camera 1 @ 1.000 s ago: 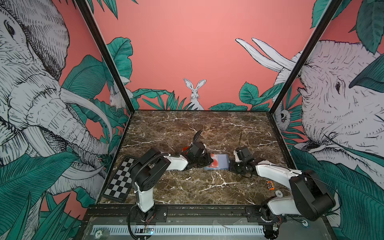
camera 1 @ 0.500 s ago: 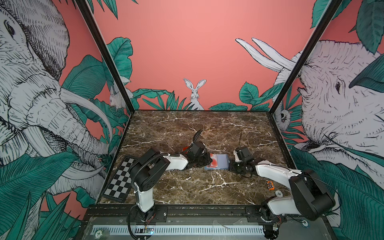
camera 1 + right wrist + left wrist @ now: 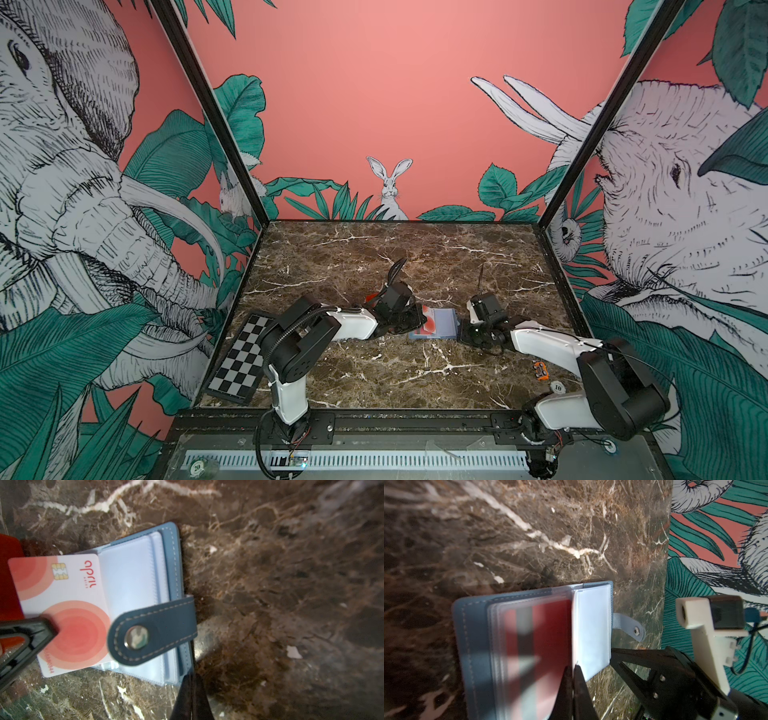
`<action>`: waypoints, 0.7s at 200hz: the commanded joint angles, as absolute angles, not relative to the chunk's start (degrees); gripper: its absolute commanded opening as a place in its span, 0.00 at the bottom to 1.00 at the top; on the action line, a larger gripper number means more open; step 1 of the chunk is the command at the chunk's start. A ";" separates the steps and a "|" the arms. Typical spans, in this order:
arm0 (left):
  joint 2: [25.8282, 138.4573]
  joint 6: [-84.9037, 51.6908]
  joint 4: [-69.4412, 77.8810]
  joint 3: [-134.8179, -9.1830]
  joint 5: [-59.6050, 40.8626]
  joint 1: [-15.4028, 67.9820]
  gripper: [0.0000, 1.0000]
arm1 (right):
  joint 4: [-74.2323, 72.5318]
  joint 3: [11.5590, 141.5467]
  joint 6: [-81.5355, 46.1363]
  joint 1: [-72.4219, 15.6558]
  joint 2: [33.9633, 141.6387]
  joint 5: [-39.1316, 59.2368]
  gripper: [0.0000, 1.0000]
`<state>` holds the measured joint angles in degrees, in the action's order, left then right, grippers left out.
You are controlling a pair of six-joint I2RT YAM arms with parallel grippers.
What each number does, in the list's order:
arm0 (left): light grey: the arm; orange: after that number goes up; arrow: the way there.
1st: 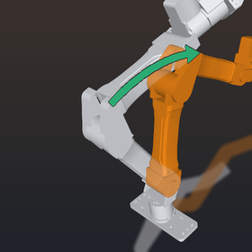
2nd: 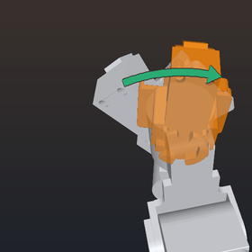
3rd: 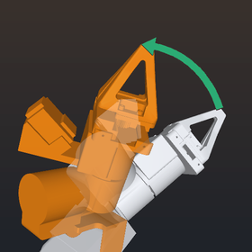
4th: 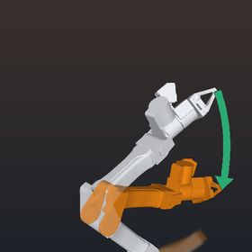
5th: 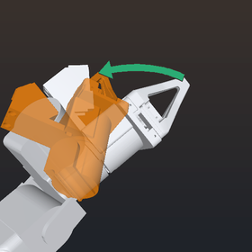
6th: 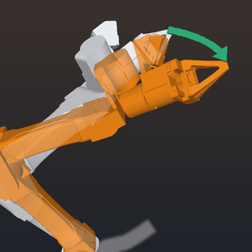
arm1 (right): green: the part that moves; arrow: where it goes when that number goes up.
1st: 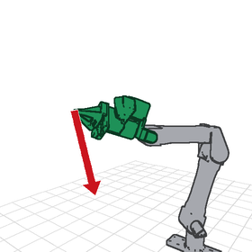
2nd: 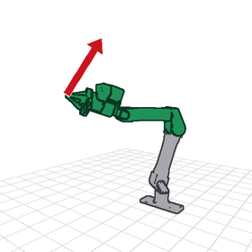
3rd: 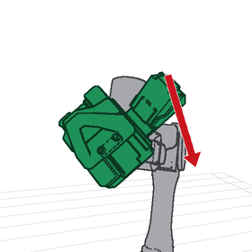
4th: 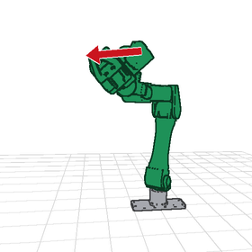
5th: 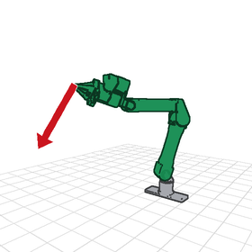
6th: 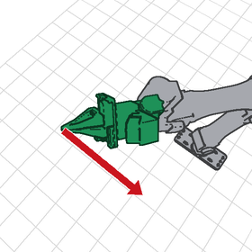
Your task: Put the credit cards into the card holder
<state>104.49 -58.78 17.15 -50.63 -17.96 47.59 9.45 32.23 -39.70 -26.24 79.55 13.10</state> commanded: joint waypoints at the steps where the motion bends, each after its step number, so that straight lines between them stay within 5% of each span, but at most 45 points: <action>1: 106.04 -59.54 17.39 -51.09 -18.61 48.73 0.00 | 8.08 31.78 -39.86 -26.81 81.59 13.99 0.05; 140: 107.74 -59.02 16.24 -51.84 -18.86 49.28 0.00 | 7.61 31.48 -39.90 -26.83 82.02 14.42 0.05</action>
<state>106.26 -59.37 19.62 -50.98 -18.63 48.56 9.34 32.23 -39.86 -26.22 79.72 13.28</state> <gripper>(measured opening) 0.045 0.056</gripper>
